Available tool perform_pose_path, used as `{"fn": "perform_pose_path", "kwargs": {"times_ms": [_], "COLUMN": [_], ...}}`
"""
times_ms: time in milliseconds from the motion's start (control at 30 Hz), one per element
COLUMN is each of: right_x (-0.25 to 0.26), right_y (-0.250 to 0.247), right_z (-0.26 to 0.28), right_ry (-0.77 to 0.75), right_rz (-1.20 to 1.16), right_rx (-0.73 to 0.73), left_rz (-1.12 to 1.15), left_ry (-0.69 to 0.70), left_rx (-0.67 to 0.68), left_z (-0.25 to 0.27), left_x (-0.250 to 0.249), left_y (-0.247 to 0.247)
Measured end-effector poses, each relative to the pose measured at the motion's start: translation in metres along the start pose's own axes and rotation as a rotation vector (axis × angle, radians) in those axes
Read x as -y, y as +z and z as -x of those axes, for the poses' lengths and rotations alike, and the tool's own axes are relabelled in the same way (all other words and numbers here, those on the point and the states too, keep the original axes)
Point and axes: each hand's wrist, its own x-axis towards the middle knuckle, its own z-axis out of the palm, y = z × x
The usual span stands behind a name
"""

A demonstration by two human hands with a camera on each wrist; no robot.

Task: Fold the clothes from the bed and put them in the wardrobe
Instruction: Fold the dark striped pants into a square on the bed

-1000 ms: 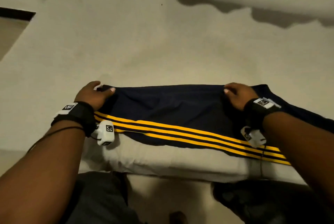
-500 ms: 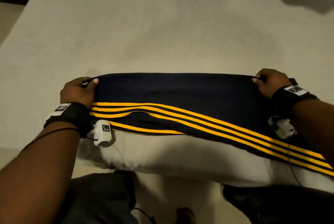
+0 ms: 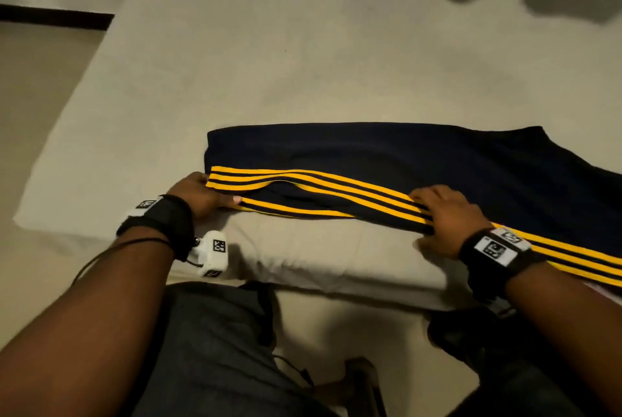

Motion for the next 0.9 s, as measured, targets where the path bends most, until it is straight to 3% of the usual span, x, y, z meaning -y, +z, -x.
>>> {"fn": "perform_pose_path", "kwargs": {"times_ms": [133,267,367,433,533,700,800,900], "right_x": [-0.003,-0.020,-0.029,-0.032,-0.034,-0.059,-0.073,-0.071], "right_y": [0.015,0.004,0.003,0.007,0.008,-0.009,-0.022,-0.013], "right_z": [0.012,0.021,0.026,0.028,0.029,0.035,0.041,0.038], "right_ry": [-0.001,0.090,0.073,0.050,0.004,0.030,0.042,0.060], "right_rz": [0.009,-0.024,-0.094,-0.137,-0.127,-0.199,-0.194,-0.190], "right_rx": [-0.162,-0.131,-0.102,-0.083,-0.112,-0.196,-0.194,-0.076], "left_rz": [-0.033,-0.043,-0.090,0.008,0.188,0.144,0.185,0.042], "left_ry": [0.090,0.044,-0.003,-0.018,-0.002,-0.007,-0.070,-0.101], "left_rx": [-0.236,-0.431,-0.285,-0.208,-0.224,-0.330,-0.304,-0.189], "left_z": [0.002,0.006,0.013,0.018,0.027,0.023,0.019,0.025], "left_x": [0.006,0.021,0.031,0.030,0.014,0.018,0.033,0.035], "left_y": [0.006,-0.014,-0.012,-0.007,-0.002,-0.019,-0.023,-0.015]}}
